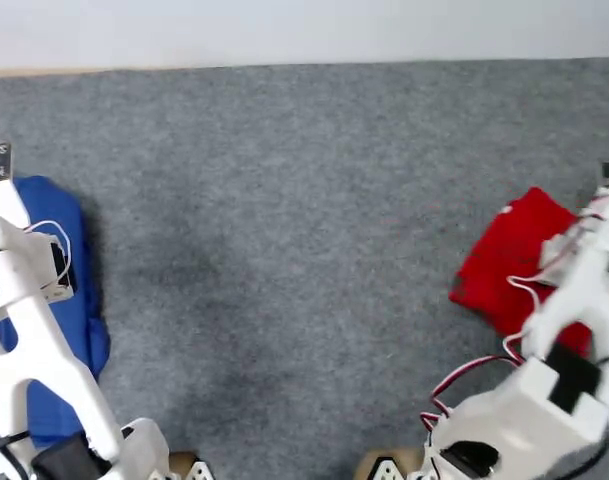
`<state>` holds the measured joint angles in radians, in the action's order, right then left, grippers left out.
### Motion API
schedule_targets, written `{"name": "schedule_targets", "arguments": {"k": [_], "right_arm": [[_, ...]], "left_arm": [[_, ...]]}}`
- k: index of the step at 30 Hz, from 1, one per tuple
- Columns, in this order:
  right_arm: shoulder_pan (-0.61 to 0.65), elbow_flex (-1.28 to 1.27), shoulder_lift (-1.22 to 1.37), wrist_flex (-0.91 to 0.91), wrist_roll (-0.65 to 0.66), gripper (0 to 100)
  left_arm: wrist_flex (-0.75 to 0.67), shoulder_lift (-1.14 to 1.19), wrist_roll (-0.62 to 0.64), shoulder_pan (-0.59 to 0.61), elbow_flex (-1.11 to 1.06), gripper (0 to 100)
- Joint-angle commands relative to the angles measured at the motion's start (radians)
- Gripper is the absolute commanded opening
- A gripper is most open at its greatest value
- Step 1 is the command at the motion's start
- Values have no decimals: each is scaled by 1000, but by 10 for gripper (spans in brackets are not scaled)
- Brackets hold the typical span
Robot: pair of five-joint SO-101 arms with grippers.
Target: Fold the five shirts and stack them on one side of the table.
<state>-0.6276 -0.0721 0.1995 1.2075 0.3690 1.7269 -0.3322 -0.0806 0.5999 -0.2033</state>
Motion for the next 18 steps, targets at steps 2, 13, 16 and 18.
{"name": "schedule_targets", "arguments": {"k": [2,13,16,18], "right_arm": [[-133,35,-94,-91,196,9],[-361,34,18,-335,423,9],[-384,34,48,-354,453,9],[-383,34,64,-348,473,21]], "left_arm": [[11,-37,-2,-8,4,90],[18,-37,-2,-9,4,90],[15,-34,-2,-9,4,90],[14,-31,-2,-9,4,90]]}}
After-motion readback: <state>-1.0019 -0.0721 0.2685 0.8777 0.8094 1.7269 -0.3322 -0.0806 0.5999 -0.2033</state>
